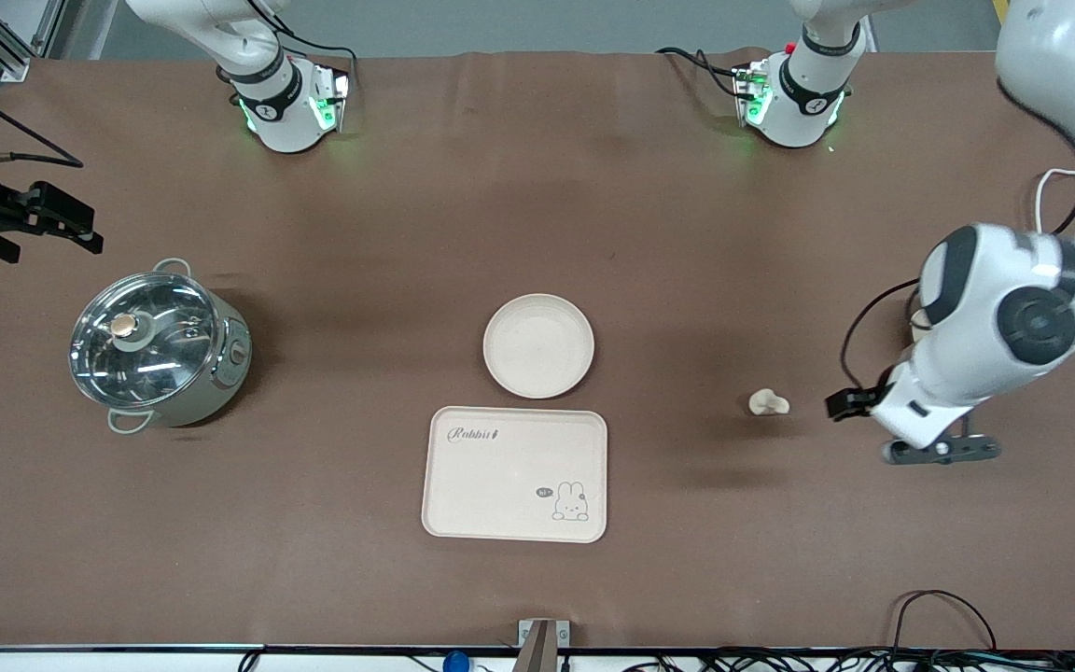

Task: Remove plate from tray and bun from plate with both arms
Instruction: 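Lower the bun onto the table beside the toaster and open the left gripper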

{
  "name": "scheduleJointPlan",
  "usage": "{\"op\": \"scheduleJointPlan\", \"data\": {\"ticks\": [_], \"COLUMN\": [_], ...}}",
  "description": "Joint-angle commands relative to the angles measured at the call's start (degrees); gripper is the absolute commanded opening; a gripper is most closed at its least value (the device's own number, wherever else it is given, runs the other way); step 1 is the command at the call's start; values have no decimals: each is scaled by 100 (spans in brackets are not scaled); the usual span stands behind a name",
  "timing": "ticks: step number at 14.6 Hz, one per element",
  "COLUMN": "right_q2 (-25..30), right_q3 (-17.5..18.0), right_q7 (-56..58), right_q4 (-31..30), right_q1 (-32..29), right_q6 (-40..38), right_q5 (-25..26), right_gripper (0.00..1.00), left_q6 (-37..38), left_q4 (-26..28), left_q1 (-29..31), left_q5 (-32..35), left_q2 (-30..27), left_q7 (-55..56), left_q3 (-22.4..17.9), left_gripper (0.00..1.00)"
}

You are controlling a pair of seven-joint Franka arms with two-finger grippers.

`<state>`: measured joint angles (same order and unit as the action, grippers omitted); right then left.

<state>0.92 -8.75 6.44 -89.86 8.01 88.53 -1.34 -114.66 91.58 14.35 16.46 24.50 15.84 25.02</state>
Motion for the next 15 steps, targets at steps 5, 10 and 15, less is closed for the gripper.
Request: {"op": "scheduleJointPlan", "data": {"ticks": [5, 10, 15], "right_q2": [22, 31, 31], "right_q3": [14, 14, -4], "right_q7": [-20, -11, -20], "right_q4": [127, 127, 127], "right_q1": [43, 78, 34], "right_q6": [-29, -38, -82], "right_q5": [20, 37, 37], "right_gripper": [100, 100, 100], "left_q6": [1592, 2228, 2132], "left_q4": [-788, -626, 43], "left_q1": [130, -1711, -2068], "left_q5": [-837, -1690, -1620], "left_q2": [-1210, -2132, -2757], "left_q7": [-906, -1980, -1690], "left_q3": [-276, -2910, -2951], "left_gripper": [100, 100, 100]}}
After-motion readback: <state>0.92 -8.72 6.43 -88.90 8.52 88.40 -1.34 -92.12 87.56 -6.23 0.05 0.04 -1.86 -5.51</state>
